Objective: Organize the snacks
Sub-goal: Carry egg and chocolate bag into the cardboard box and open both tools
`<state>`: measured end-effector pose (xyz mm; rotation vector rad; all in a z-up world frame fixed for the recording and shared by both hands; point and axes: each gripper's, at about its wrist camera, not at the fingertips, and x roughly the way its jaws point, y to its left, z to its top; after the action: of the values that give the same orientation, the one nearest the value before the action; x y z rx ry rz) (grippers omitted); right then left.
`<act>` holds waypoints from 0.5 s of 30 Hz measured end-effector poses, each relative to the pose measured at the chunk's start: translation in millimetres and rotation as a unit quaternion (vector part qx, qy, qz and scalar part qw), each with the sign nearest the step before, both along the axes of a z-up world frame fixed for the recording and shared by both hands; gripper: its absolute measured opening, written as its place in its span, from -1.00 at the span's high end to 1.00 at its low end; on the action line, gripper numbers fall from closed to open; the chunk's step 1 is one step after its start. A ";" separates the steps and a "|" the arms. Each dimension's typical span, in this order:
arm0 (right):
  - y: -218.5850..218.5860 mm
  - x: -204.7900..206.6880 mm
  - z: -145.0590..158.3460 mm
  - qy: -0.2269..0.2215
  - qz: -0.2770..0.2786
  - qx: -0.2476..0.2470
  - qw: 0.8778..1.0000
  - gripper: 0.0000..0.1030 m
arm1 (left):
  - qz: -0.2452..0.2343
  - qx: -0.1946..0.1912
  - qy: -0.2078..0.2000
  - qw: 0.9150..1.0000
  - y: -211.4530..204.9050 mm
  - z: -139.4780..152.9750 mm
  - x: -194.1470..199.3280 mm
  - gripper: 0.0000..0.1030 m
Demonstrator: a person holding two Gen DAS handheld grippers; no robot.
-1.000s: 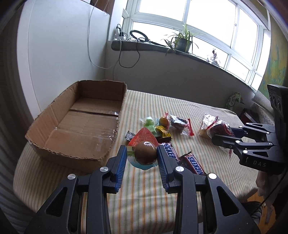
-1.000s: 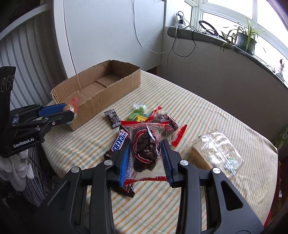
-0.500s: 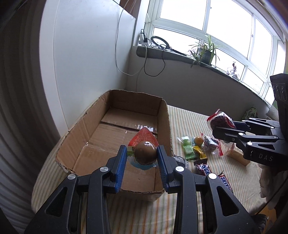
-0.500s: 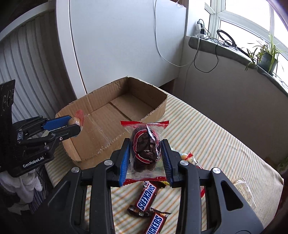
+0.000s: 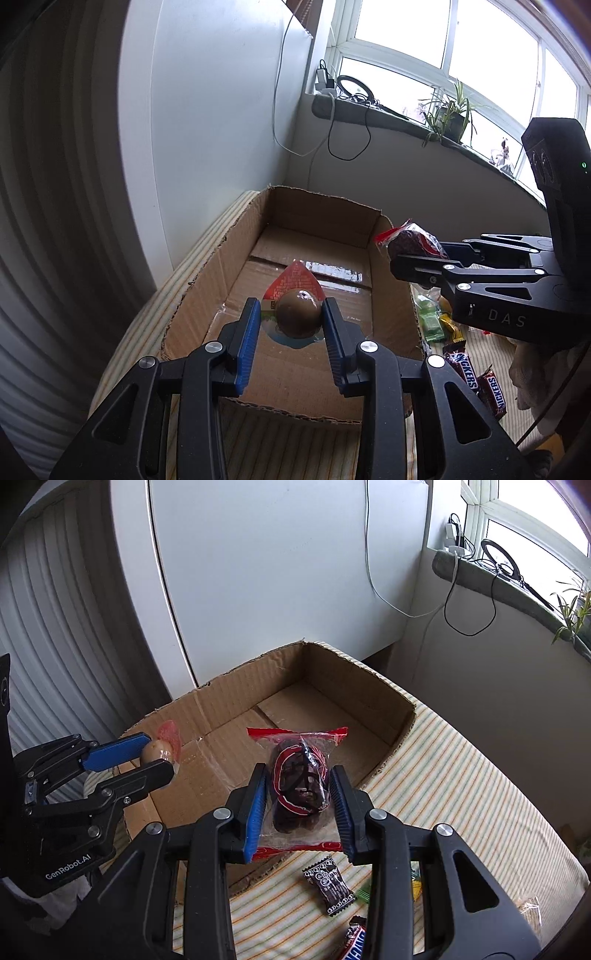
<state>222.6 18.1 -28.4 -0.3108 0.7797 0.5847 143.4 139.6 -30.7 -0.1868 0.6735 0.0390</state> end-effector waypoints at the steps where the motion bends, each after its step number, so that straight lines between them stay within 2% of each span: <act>1: 2.4 1.6 -2.1 0.002 0.000 0.000 1.000 0.31 | 0.001 0.000 0.001 1.000 1.1 -0.8 0.3 0.37; 8: 10.2 8.1 -11.6 0.013 0.002 -0.002 1.000 0.28 | 0.006 -0.003 0.005 1.000 7.8 -4.0 3.4 0.36; 11: 9.6 8.4 -9.7 0.009 -0.002 0.003 1.000 -0.04 | 0.008 -0.001 0.006 1.000 8.3 -3.9 3.2 0.36; 12: 9.4 8.4 -8.7 0.006 -0.002 0.004 1.000 -0.25 | 0.010 0.000 0.007 1.000 8.8 -4.1 3.2 0.33; 13: 9.0 7.6 -7.4 0.002 -0.004 0.006 1.000 -0.32 | 0.012 0.001 0.007 1.000 9.4 -4.1 3.1 0.23; 15: 8.1 6.5 -4.9 0.001 -0.003 0.009 1.000 -0.31 | 0.015 -0.002 0.004 1.000 10.0 -3.0 1.2 0.15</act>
<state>229.1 26.2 -33.3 -0.2909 0.7774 0.5855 144.6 149.6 -33.7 -0.2001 0.6782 0.0669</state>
